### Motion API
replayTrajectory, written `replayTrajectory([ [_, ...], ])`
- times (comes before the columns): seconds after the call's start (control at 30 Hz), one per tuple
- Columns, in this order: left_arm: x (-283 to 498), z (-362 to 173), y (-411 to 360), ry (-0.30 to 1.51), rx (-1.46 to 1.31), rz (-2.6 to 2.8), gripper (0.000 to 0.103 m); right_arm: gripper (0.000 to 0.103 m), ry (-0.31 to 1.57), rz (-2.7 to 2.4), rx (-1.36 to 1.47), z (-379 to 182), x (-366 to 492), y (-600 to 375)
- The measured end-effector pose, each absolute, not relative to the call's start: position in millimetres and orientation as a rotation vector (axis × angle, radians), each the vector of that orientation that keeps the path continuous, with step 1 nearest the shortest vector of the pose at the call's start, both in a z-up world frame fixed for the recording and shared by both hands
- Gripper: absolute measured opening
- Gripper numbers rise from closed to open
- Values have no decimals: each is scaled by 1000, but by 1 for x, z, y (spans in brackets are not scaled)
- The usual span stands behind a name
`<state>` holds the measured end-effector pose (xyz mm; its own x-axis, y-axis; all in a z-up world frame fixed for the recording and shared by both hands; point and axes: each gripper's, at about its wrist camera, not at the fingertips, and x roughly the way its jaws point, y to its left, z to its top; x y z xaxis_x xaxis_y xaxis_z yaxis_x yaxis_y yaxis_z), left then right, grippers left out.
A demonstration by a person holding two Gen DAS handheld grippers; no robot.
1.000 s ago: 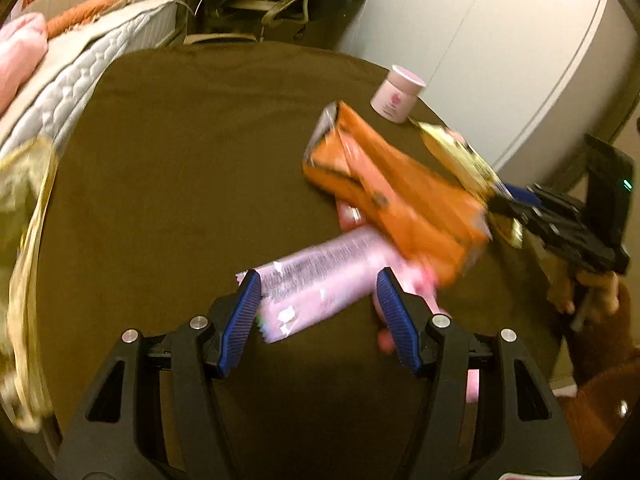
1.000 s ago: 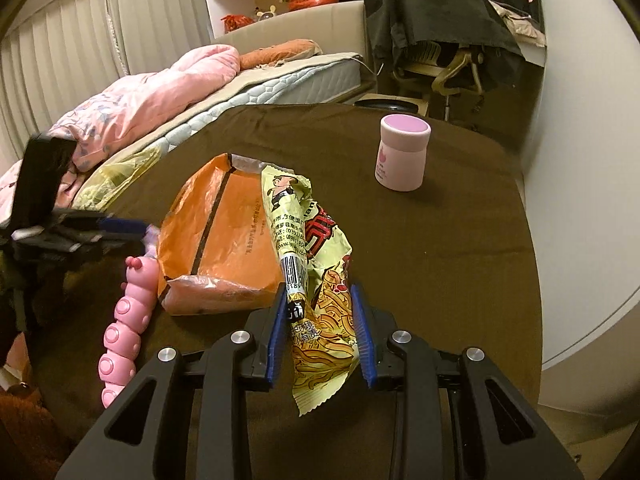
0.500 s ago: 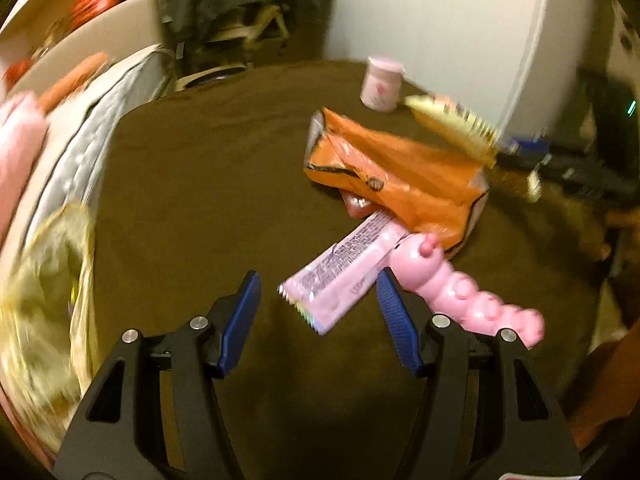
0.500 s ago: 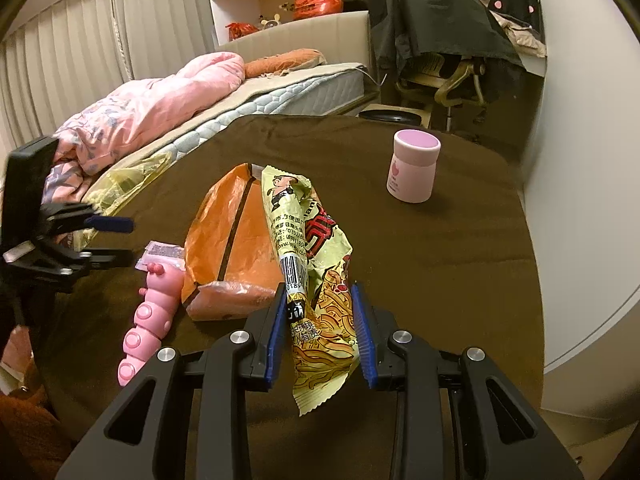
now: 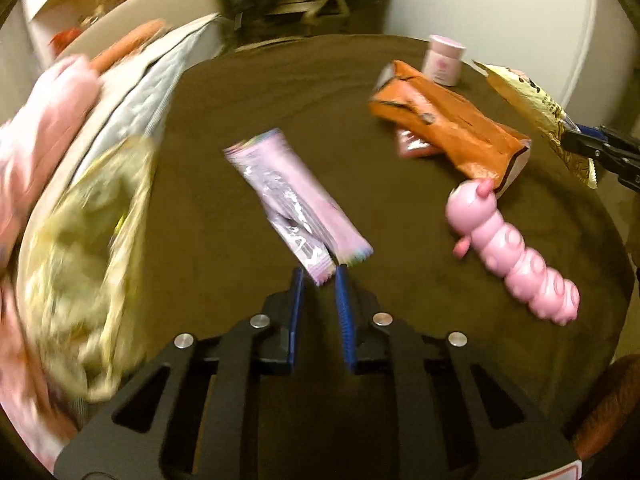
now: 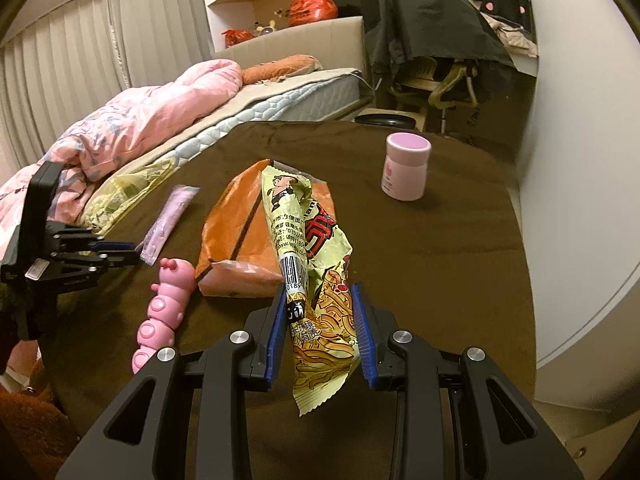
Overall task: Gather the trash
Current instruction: 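Grasp the pink-white wrapper with the left tool while the right tool holds the yellow wrapper, then carry the pink-white and yellow wrappers with both tools into the yellow bag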
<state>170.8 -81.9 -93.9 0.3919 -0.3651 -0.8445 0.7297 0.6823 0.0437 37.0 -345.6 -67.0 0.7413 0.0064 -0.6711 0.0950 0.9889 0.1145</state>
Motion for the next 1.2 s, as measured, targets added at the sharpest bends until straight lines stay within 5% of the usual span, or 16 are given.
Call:
replayTrajectory([
  [0.1,165,-87,-64,980,356,-766,24,30,731,-30,143,-69,41,-340],
  [0.17,168,-79,-59,973,283,-760,47,30,726,-23,144,-70,44,-336],
  [0.33,202,-67,-61,954,77,-666,50,30,709,-32,119,-70,43,-328],
  [0.7,262,-88,-99,959,66,-427,50,30,714,-78,98,-76,43,-335],
  [0.8,257,-90,-104,964,95,-456,26,30,713,-78,108,-77,41,-337],
  [1.2,213,-54,-83,864,80,-537,19,30,674,-52,94,-64,41,-327],
])
